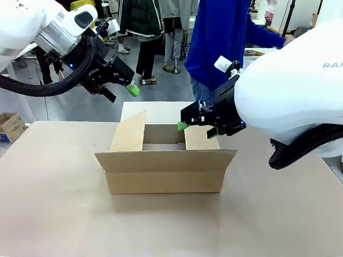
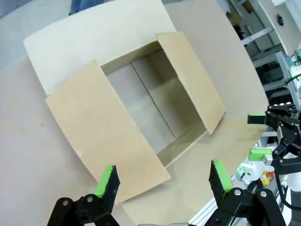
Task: Pack the gift set into the box.
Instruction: Place both hands on the side flaps of the Package Box and spread them outward.
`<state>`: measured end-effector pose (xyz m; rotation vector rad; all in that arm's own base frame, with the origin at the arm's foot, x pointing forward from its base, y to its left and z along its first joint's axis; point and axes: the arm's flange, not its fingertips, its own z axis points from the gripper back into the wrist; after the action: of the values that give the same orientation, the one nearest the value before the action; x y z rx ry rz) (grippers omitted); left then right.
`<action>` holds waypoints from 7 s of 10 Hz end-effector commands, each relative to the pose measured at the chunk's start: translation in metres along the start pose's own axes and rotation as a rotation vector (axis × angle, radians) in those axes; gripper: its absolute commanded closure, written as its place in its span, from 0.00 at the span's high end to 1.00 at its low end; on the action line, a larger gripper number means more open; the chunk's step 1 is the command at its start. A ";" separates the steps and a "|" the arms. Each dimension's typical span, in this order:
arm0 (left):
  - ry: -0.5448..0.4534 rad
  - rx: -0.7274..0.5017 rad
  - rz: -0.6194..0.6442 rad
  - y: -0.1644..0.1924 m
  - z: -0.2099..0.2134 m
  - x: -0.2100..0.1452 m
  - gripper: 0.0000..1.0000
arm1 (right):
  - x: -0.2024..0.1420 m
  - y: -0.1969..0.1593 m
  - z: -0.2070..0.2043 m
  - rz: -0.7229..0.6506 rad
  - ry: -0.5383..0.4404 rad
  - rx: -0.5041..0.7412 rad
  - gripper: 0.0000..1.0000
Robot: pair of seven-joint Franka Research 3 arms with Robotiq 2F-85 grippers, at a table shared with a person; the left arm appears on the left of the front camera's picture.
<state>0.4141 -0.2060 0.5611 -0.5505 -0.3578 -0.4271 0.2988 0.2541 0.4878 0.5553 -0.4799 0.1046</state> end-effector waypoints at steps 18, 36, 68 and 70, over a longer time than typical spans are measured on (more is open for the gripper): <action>0.144 0.495 0.197 -0.049 -0.154 0.034 1.00 | 0.004 -0.003 0.008 0.011 0.012 0.001 1.00; 0.202 0.980 0.570 -0.019 -0.190 0.048 1.00 | 0.004 -0.003 0.008 0.011 0.012 0.001 1.00; 0.307 0.516 0.742 0.163 -0.084 -0.022 1.00 | 0.087 0.094 -0.030 0.098 0.236 -0.418 1.00; 0.307 0.516 0.742 0.163 -0.084 -0.022 1.00 | 0.070 0.109 -0.083 0.185 0.373 -0.656 1.00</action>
<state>0.4920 -0.1210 0.4122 -0.0960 0.0516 0.2877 0.3629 0.3470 0.5199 -0.0233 -0.2614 0.1727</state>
